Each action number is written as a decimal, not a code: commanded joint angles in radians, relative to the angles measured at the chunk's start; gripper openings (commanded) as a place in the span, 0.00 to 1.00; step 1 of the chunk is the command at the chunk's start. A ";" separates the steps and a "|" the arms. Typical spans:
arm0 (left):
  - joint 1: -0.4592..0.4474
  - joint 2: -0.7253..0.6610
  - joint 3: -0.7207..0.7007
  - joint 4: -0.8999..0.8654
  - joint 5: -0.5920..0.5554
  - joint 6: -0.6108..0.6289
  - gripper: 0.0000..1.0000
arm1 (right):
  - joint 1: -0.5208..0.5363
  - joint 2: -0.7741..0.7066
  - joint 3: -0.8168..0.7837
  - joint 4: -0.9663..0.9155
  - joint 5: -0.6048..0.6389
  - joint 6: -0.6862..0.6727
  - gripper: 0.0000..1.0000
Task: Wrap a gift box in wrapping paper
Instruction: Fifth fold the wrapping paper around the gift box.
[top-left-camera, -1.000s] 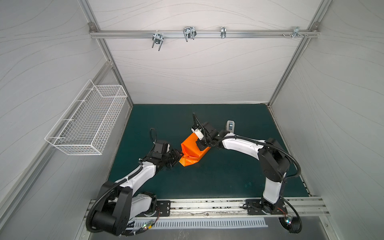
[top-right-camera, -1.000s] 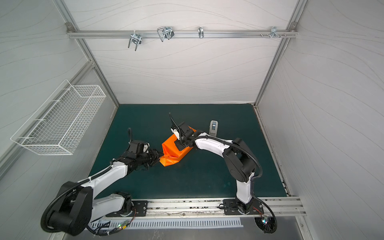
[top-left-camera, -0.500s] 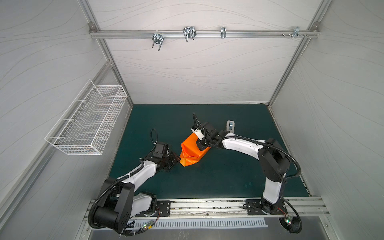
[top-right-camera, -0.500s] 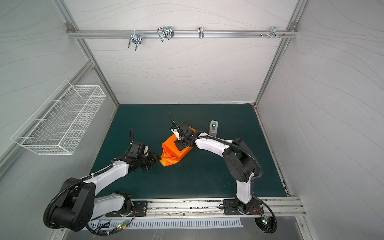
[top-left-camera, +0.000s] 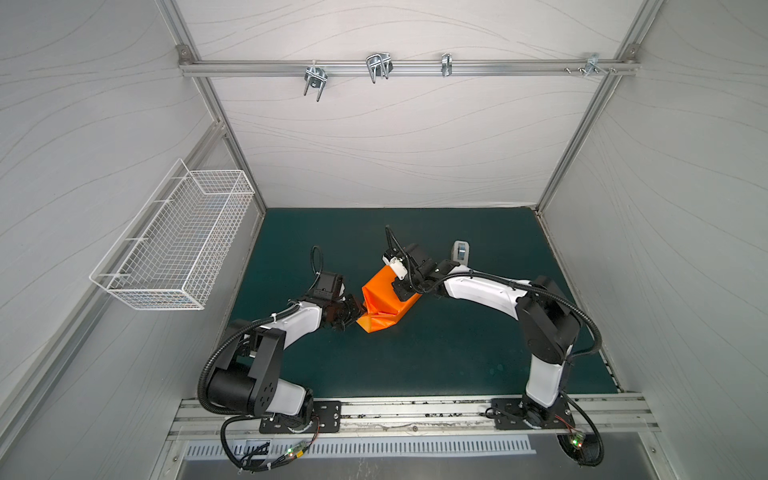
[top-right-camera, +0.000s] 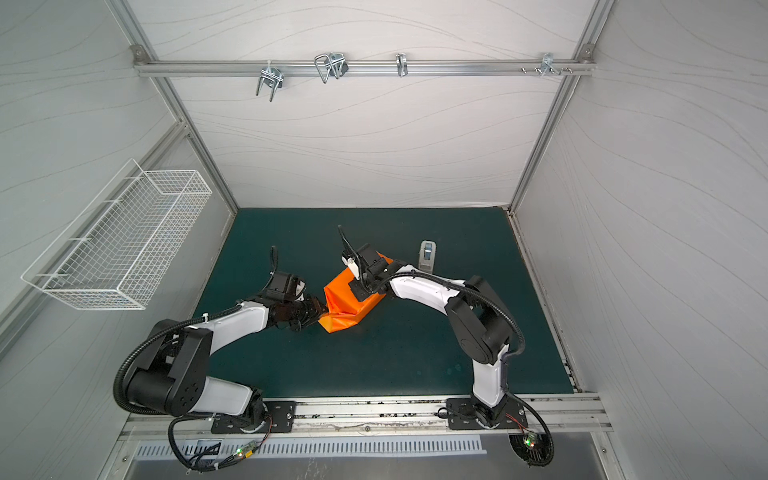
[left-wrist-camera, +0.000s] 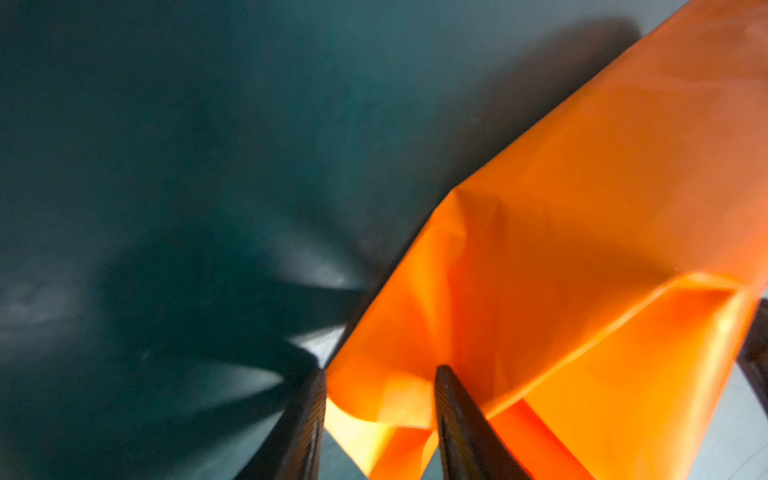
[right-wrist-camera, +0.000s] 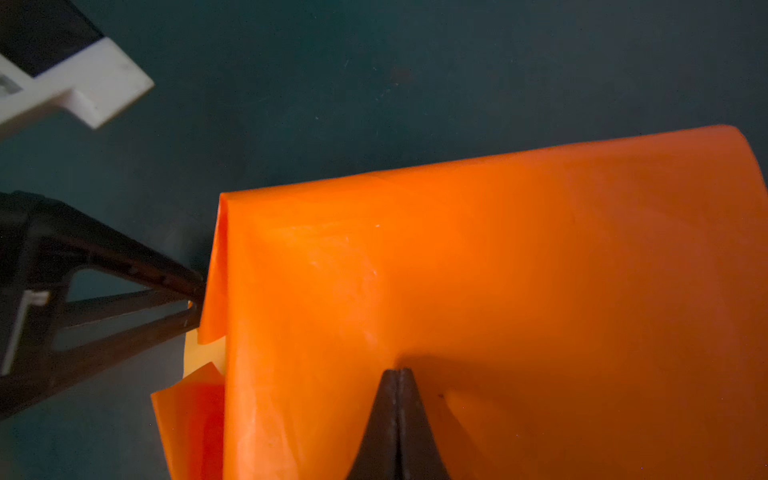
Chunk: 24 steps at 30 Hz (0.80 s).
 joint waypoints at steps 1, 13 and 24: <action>0.001 0.069 0.032 0.008 0.003 0.035 0.45 | 0.019 0.099 -0.070 -0.214 -0.062 -0.019 0.03; -0.031 0.106 0.071 -0.074 -0.051 0.092 0.44 | 0.017 0.101 -0.074 -0.211 -0.064 -0.024 0.03; -0.031 0.010 0.088 -0.225 -0.202 0.172 0.44 | 0.017 0.103 -0.081 -0.204 -0.073 -0.024 0.03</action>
